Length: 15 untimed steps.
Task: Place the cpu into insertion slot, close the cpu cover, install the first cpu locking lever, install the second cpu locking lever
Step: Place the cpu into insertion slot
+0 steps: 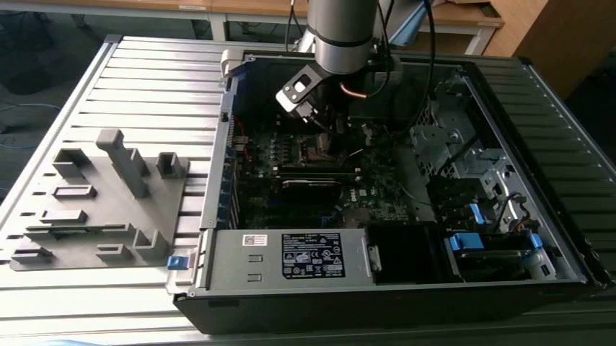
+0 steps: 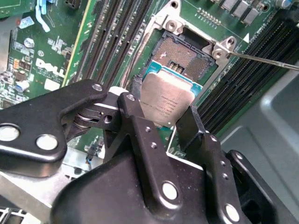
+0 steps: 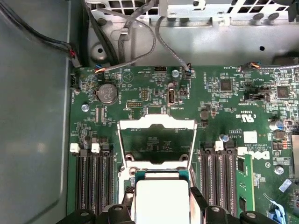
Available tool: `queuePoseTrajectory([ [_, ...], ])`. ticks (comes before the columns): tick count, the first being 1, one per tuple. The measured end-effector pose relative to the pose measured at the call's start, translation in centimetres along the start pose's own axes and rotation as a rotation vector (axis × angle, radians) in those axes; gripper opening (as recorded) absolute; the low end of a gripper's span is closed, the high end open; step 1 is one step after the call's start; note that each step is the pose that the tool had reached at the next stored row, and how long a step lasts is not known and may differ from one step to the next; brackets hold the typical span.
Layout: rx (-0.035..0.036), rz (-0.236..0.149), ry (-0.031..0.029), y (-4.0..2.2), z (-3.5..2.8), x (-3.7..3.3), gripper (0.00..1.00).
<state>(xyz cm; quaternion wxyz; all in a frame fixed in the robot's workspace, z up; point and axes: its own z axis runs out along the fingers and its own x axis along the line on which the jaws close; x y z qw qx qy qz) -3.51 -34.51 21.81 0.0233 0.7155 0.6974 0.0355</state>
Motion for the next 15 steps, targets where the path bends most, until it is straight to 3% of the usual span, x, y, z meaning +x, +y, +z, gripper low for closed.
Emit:
queuePoseTrajectory([
  [3,-0.0003,0.000,0.0002,-0.12,0.02,0.00,0.54],
  [8,-0.0004,0.000,0.0002,-0.91,0.09,-0.02,0.54],
  [15,-0.0003,0.000,0.0002,-1.13,0.86,-0.04,0.54],
])
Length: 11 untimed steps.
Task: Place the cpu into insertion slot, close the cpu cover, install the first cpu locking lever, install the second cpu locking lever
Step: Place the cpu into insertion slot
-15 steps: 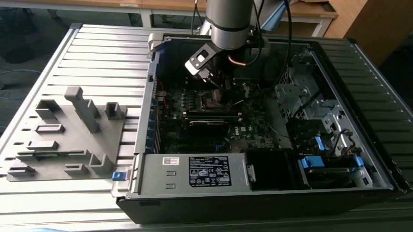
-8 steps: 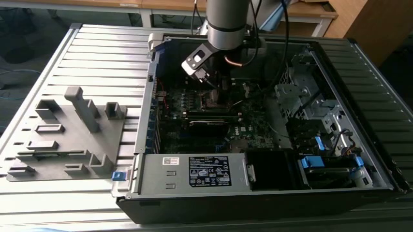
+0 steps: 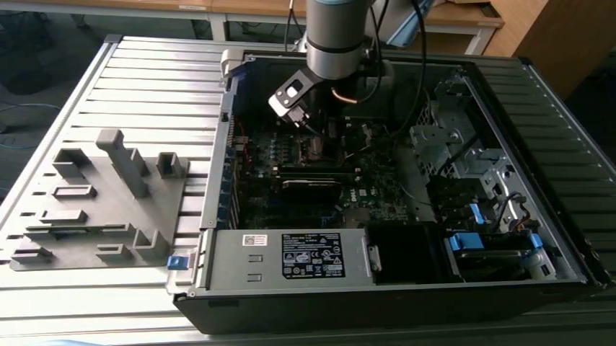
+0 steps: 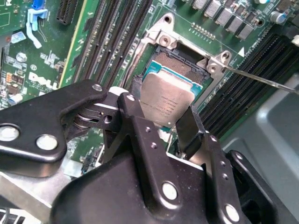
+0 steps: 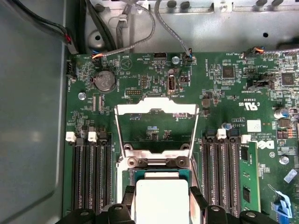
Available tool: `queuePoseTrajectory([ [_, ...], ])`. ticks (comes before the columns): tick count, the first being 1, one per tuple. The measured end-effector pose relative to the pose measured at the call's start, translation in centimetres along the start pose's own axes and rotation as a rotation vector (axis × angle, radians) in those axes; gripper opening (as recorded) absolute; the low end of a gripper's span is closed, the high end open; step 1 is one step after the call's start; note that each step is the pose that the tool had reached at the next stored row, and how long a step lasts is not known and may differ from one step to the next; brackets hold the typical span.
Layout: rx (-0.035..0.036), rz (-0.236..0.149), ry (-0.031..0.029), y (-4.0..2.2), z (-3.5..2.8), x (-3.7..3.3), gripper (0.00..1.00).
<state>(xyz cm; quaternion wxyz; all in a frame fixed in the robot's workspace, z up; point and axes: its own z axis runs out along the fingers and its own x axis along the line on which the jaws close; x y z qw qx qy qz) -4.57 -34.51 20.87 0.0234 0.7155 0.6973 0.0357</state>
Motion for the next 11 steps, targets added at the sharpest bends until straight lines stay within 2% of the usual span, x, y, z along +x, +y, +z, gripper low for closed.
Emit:
queuePoseTrajectory([
  [6,-0.0001,0.000,0.0000,-0.36,0.15,-0.01,0.54],
  [11,0.0000,0.003,-0.0004,-0.42,0.55,-0.02,0.54],
])
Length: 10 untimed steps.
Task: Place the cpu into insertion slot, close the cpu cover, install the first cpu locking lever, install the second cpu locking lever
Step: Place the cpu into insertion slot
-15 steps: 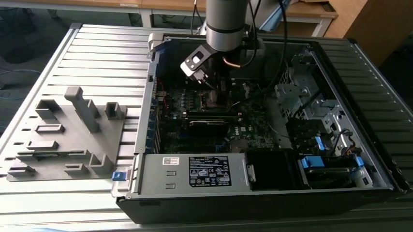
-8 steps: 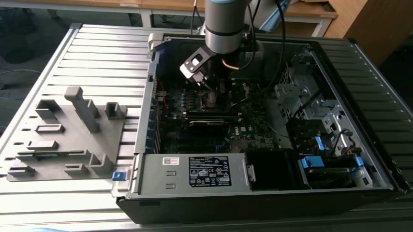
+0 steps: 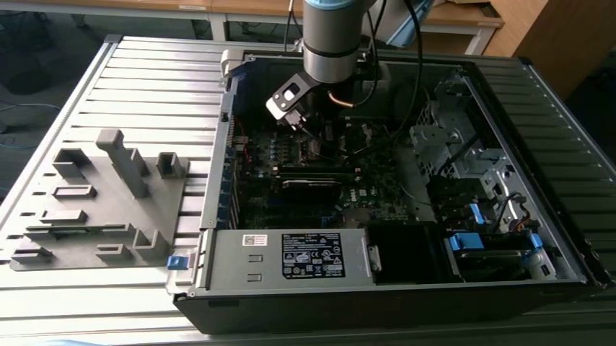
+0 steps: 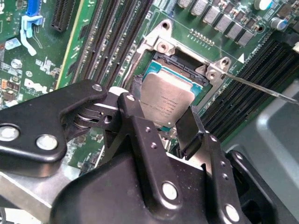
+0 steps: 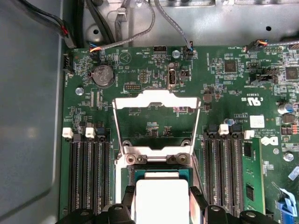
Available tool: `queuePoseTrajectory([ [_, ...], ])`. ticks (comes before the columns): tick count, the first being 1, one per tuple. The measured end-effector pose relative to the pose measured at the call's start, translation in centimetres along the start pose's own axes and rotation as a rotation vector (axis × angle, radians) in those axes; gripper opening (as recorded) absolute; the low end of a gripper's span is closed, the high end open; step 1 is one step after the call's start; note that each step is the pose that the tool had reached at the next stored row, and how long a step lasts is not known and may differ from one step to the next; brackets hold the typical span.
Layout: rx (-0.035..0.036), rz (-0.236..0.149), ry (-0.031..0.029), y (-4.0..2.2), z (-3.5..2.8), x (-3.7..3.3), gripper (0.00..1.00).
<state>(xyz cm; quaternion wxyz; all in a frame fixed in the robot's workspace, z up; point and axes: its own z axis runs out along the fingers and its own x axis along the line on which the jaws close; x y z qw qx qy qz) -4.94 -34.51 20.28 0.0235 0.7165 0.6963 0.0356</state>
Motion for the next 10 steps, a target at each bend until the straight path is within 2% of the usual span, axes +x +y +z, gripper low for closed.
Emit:
queuePoseTrajectory([
  [10,-0.0001,0.011,-0.0010,-0.10,0.29,-0.01,0.54],
])
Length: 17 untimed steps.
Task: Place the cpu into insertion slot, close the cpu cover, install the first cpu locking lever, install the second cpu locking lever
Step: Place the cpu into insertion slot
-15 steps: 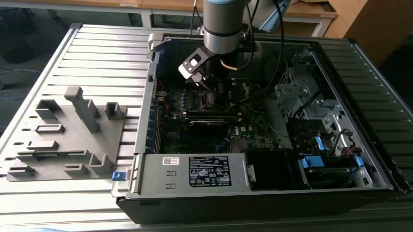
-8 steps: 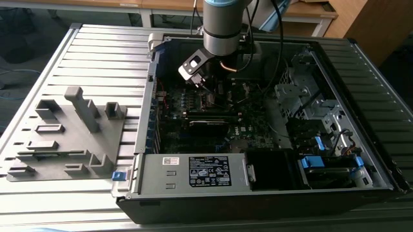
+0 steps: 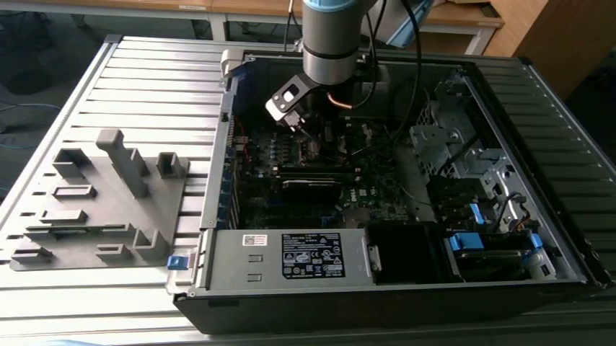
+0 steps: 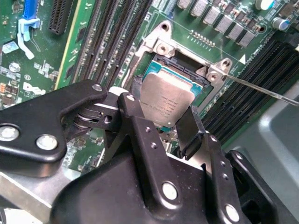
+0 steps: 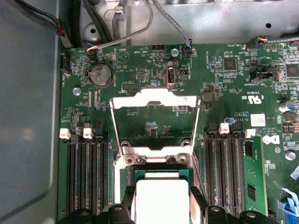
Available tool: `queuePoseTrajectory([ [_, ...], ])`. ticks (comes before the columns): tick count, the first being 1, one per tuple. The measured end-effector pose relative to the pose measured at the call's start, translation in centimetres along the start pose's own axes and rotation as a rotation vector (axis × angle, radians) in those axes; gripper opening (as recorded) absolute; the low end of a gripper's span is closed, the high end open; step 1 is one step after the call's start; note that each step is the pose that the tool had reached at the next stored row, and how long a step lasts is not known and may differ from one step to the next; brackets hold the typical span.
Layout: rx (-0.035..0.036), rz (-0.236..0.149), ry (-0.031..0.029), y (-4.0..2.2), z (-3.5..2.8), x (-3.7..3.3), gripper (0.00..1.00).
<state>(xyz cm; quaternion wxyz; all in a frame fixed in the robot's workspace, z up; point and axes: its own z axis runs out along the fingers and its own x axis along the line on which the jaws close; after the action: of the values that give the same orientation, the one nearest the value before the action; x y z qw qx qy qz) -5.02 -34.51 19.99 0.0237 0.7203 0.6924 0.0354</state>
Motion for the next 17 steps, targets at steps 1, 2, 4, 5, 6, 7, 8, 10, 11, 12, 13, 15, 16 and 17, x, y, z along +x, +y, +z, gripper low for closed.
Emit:
queuePoseTrajectory([
  [1,-0.0001,0.001,0.0001,-0.05,0.02,0.00,0.54],
  [2,-0.0002,0.001,0.0001,-0.10,0.03,-0.01,0.54],
  [4,-0.0002,0.001,0.0003,-0.15,0.07,0.02,0.54],
  [5,-0.0002,0.001,0.0004,-0.17,0.09,0.04,0.54],
  [6,-0.0001,0.001,0.0004,-0.18,0.09,0.05,0.54],
  [7,-0.0002,0.001,0.0005,-0.18,0.11,0.07,0.54],
  [8,-0.0002,0.001,0.0005,-0.18,0.12,0.09,0.54],
  [10,0.0000,0.001,0.0003,-0.20,0.14,0.16,0.54],
  [11,-0.0001,0.001,0.0004,-0.20,0.15,0.20,0.54],
  [12,-0.0001,0.001,0.0004,-0.21,0.16,0.24,0.54],
  [13,-0.0001,0.001,0.0005,-0.20,0.17,0.25,0.54],
  [15,-0.0001,0.001,0.0004,-0.21,0.21,0.27,0.54],
  [16,-0.0001,0.001,0.0005,-0.22,0.28,0.27,0.54],
  [17,-0.0001,0.001,0.0005,-0.22,0.34,0.27,0.54],
])
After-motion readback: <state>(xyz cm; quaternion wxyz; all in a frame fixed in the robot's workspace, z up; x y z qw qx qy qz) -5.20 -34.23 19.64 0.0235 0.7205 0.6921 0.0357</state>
